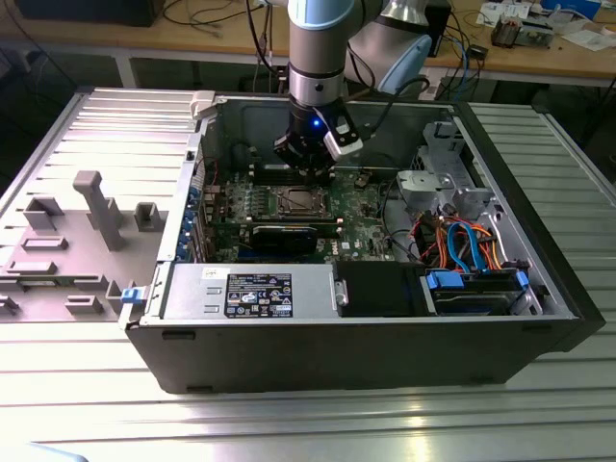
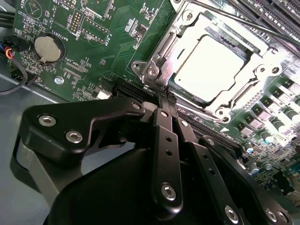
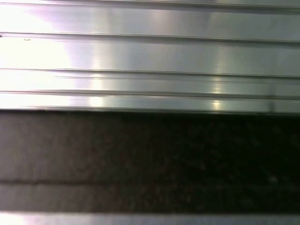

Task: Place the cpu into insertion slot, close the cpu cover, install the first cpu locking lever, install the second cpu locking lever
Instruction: 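Install the first cpu locking lever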

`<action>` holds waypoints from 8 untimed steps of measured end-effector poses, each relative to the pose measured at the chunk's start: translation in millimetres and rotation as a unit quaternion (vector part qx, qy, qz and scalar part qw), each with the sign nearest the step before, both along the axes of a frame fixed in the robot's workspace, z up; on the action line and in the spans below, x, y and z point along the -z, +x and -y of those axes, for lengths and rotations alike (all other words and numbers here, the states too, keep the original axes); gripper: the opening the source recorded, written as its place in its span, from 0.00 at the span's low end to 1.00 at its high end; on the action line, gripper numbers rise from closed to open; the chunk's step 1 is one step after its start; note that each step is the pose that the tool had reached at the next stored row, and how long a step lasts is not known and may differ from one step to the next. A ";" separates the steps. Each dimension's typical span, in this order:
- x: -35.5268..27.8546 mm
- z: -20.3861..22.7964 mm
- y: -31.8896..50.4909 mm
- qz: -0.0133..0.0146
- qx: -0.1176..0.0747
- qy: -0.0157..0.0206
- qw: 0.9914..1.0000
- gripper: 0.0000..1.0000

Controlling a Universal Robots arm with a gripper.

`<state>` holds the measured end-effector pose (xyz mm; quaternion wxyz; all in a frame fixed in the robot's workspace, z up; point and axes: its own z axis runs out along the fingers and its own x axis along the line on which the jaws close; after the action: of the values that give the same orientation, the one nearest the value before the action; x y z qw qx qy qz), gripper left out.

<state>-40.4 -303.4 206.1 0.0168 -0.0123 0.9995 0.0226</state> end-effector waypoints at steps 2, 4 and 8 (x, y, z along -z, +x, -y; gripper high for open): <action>0.2 0.0 0.5 0.000 0.000 0.000 1.000 0.11; 0.3 0.0 0.6 0.000 0.000 0.000 1.000 0.11; 0.4 0.0 0.6 0.000 0.000 0.000 1.000 0.11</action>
<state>-39.8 -303.4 205.7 0.0168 -0.0123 0.9995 0.0227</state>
